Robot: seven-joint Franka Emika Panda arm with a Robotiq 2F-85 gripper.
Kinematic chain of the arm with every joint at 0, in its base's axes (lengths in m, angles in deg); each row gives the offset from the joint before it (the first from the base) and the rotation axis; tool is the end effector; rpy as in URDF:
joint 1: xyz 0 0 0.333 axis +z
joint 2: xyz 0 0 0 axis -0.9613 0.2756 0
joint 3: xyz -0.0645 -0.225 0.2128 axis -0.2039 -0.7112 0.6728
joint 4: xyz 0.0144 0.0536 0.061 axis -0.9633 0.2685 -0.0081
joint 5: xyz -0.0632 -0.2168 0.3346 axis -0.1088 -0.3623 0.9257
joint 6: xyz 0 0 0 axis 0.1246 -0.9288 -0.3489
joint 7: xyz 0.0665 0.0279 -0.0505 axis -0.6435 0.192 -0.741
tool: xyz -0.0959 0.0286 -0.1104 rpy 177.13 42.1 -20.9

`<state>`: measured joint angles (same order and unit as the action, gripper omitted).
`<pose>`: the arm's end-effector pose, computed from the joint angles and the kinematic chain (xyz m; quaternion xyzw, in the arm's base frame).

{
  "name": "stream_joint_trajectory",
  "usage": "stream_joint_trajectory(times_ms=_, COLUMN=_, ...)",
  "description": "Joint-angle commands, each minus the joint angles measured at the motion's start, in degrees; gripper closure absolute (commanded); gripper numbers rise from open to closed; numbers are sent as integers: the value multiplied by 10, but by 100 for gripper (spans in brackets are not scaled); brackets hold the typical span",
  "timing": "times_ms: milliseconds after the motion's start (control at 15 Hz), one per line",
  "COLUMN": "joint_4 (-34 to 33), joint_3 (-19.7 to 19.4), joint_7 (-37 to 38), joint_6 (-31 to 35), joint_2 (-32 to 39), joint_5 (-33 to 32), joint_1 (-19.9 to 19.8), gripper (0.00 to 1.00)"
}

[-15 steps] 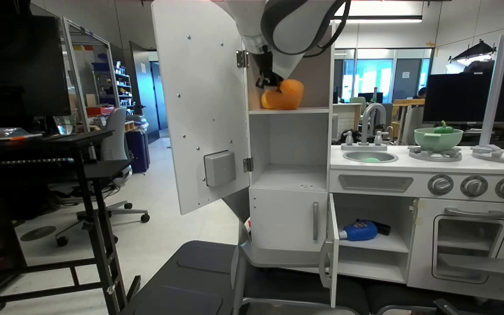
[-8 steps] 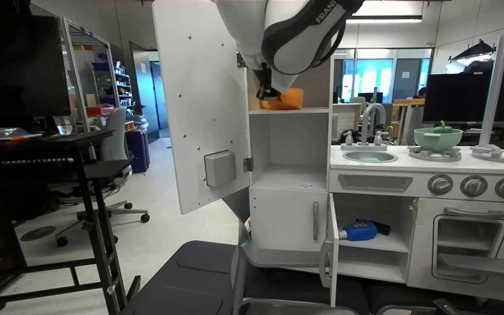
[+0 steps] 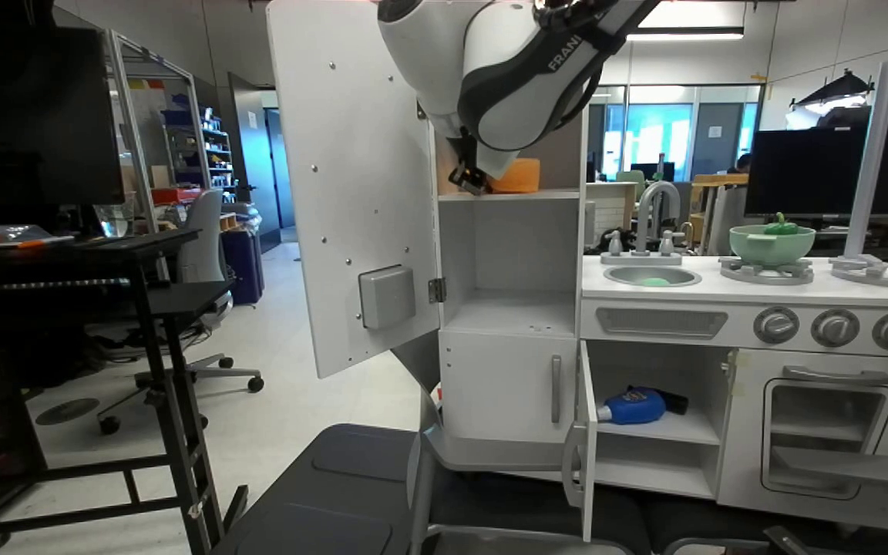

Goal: Open the top cabinet at the left, then put the yellow plushie and the orange sponge in the top compartment of the top cabinet

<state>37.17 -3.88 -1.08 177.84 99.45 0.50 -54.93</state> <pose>0.8132 0.1948 0.2926 0.8447 0.1868 0.3115 0.3932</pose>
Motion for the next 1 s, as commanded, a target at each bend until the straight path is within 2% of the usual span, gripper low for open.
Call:
stream_joint_trajectory(times_ms=0, joint_4=-22, joint_3=8, joint_7=-14, joint_6=-7, joint_2=5, joint_5=19, joint_1=0, gripper=15)
stream_joint_trajectory(times_ms=133, joint_4=-10, joint_3=16, joint_7=-11, joint_6=2, joint_2=-7, joint_5=22, joint_1=-5, gripper=0)
stream_joint_trajectory(times_ms=200, joint_4=-15, joint_3=23, joint_7=-22, joint_6=0, joint_2=-8, joint_5=29, joint_1=-5, gripper=0)
stream_joint_trajectory(times_ms=267, joint_4=11, joint_3=31, joint_7=-22, joint_6=17, joint_2=-24, joint_5=35, joint_1=-11, gripper=0)
stream_joint_trajectory(times_ms=600, joint_4=52, joint_3=118, joint_7=-161, joint_6=39, joint_2=-71, joint_5=142, joint_1=-46, gripper=0)
stream_joint_trajectory(times_ms=800, joint_4=118, joint_3=176, joint_7=-256, joint_6=41, joint_2=-133, joint_5=216, joint_1=-94, gripper=0)
stream_joint_trajectory(times_ms=933, joint_4=188, joint_3=219, joint_7=-321, joint_6=47, joint_2=-190, joint_5=273, joint_1=-143, gripper=0)
